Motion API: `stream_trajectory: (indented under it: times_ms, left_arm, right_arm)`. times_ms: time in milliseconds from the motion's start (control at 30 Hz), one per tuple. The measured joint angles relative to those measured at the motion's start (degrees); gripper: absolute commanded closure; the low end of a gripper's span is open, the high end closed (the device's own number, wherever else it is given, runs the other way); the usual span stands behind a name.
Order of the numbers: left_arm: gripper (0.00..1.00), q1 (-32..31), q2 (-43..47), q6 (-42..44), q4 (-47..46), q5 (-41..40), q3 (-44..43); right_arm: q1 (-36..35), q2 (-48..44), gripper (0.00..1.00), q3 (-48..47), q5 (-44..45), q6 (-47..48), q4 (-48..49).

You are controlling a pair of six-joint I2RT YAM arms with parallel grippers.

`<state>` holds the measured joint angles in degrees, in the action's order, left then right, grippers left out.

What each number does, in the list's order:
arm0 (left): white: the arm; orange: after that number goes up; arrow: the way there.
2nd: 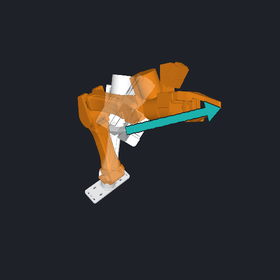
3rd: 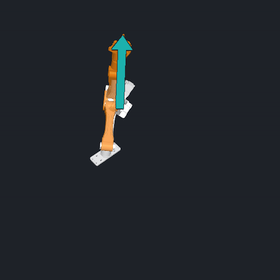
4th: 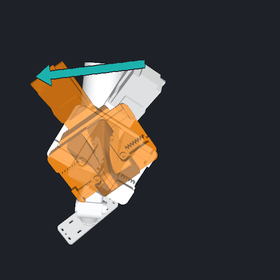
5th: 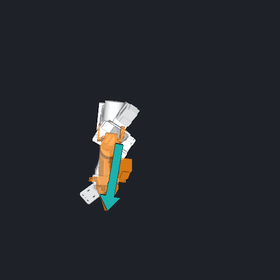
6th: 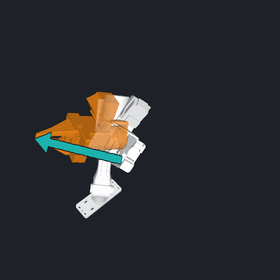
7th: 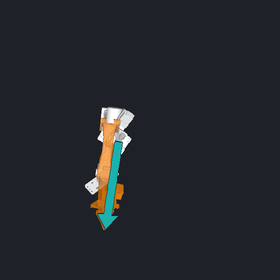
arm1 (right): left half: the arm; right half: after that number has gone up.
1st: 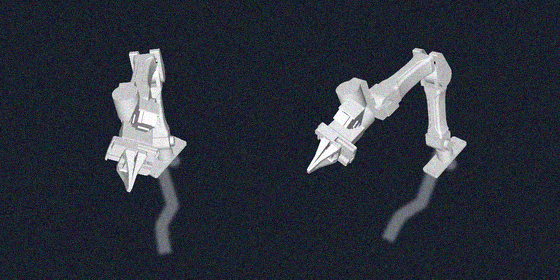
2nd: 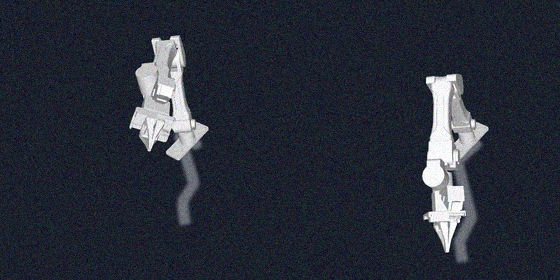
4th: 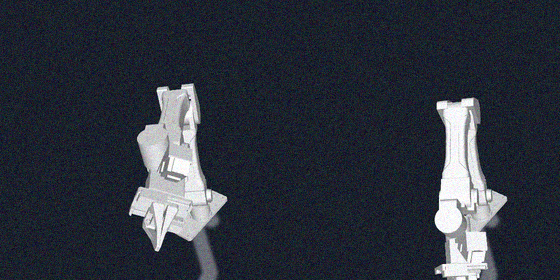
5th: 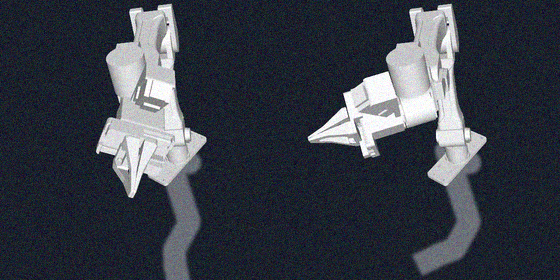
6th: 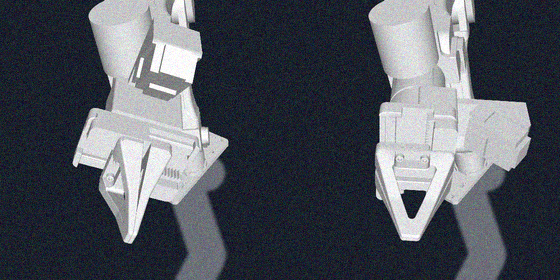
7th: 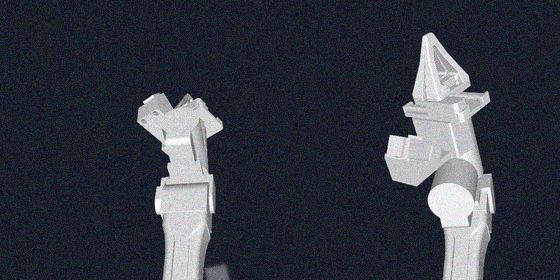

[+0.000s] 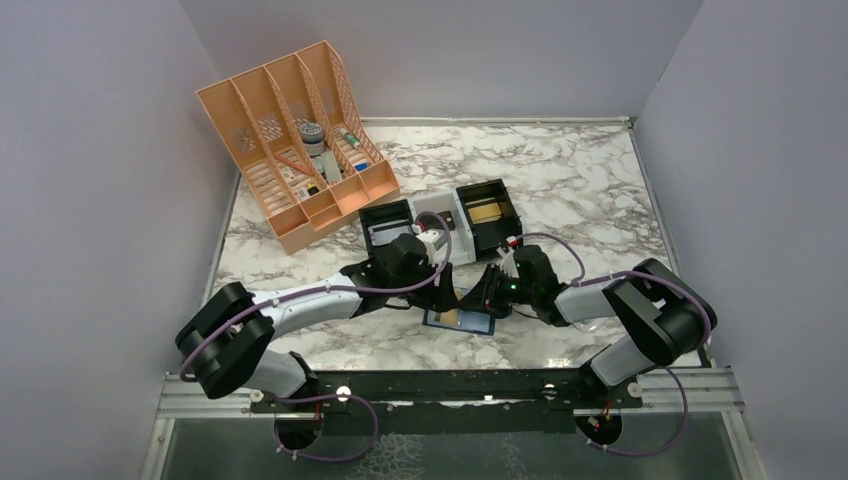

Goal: Take the credit cards out of the card holder

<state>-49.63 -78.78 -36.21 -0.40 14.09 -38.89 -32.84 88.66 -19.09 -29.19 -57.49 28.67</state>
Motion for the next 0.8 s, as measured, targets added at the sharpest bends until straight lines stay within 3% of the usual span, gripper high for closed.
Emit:
stream_trajectory:
  times_ms: [167,333,800]
  left_arm:
    - [0.43,-0.11,-1.38,0.15,1.49,-3.85,0.11]
    - [0.59,-0.76,-2.25,0.35,2.08,-6.01,0.50]
    - [0.76,-2.54,-7.30,0.17,0.15,-7.48,0.39]
  right_arm:
    - [0.00,0.00,0.80,0.02,0.33,-0.72,-0.13]
    - [0.00,-0.02,0.80,-0.26,0.33,-0.63,-0.66]
    - [0.00,0.39,0.82,-1.60,0.33,0.28,-1.97]
